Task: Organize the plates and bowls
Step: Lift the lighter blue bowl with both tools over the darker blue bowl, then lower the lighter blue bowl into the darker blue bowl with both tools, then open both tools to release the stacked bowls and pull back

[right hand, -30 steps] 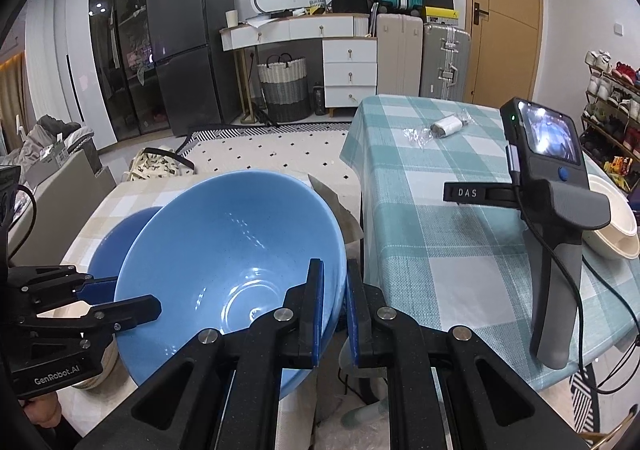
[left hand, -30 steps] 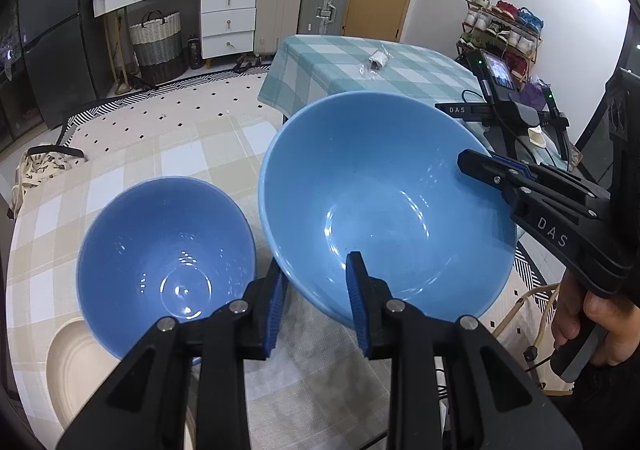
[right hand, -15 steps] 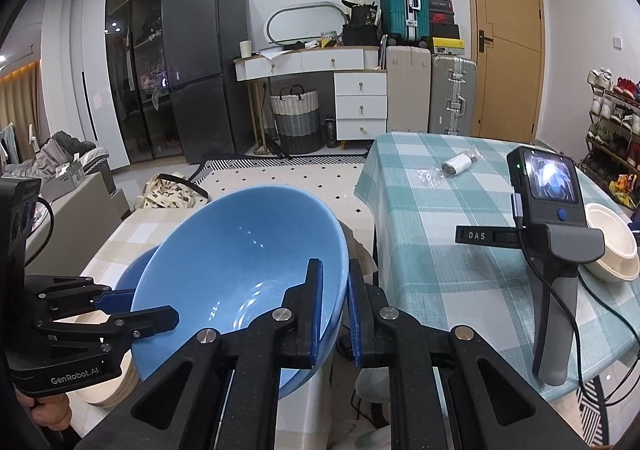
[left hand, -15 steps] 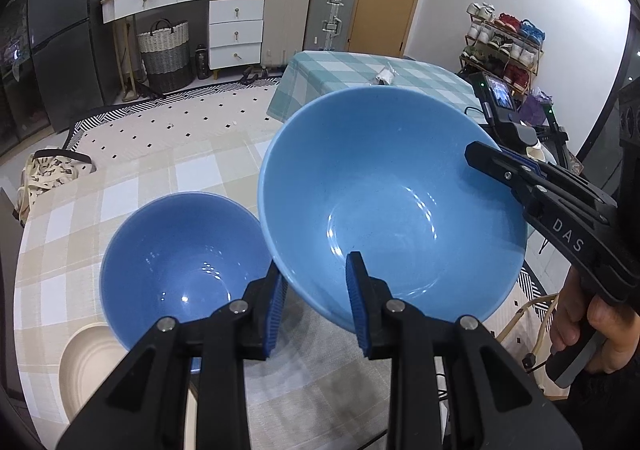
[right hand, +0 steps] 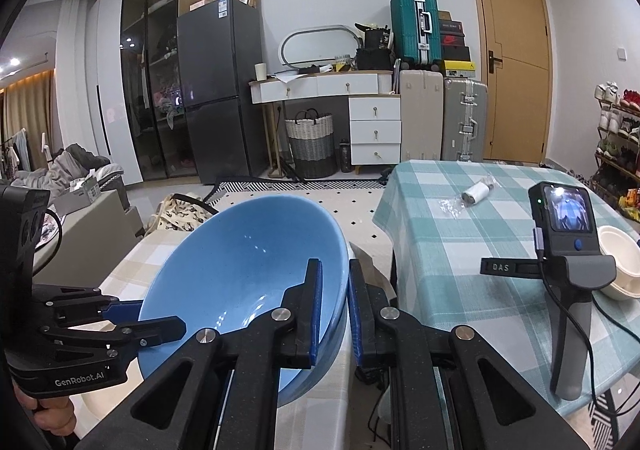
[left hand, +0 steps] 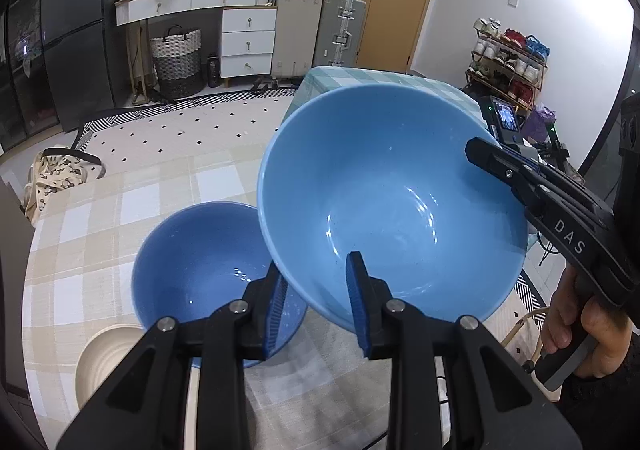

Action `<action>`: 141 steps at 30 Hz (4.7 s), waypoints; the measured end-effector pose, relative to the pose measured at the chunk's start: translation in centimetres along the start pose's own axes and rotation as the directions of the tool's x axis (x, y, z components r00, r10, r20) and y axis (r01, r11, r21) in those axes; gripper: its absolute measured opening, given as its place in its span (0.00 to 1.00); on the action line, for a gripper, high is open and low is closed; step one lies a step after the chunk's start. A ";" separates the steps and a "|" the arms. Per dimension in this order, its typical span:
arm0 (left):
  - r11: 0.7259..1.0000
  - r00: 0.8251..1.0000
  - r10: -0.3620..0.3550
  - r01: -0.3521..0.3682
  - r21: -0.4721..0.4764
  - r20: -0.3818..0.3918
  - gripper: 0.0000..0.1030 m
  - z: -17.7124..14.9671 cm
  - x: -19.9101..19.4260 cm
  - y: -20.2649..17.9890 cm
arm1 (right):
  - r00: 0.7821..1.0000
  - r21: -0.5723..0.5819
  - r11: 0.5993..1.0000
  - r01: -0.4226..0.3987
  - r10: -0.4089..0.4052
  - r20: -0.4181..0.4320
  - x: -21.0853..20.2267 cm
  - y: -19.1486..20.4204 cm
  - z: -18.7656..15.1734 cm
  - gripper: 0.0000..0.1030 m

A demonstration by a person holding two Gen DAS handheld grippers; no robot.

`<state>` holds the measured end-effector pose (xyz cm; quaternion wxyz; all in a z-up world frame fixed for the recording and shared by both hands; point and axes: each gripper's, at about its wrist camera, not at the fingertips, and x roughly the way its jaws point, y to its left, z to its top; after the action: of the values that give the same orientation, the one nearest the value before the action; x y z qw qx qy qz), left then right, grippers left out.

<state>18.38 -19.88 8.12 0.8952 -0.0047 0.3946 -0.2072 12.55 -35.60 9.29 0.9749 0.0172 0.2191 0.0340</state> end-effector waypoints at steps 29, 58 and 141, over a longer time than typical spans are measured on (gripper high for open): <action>0.994 0.997 0.077 -0.075 -0.086 0.022 0.27 -0.8 -2.2 6.2 | 0.994 -0.051 0.994 -0.102 0.100 -0.035 4.3 5.9 0.5 0.15; 0.982 0.989 0.146 -0.146 -0.119 -0.006 0.27 -2.0 -1.4 9.5 | 0.981 -0.089 0.987 -0.130 0.115 -0.158 8.5 9.4 -1.5 0.16; 0.958 0.951 0.286 -0.284 0.038 -0.120 0.43 -4.8 4.6 10.2 | 0.945 -0.349 0.936 -0.037 -0.080 -0.317 14.8 13.5 -6.6 0.39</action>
<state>21.53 -11.59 -0.18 0.8894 0.0743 0.4439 -0.0797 22.26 -20.94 -2.35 0.9129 -0.1648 0.3678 0.0640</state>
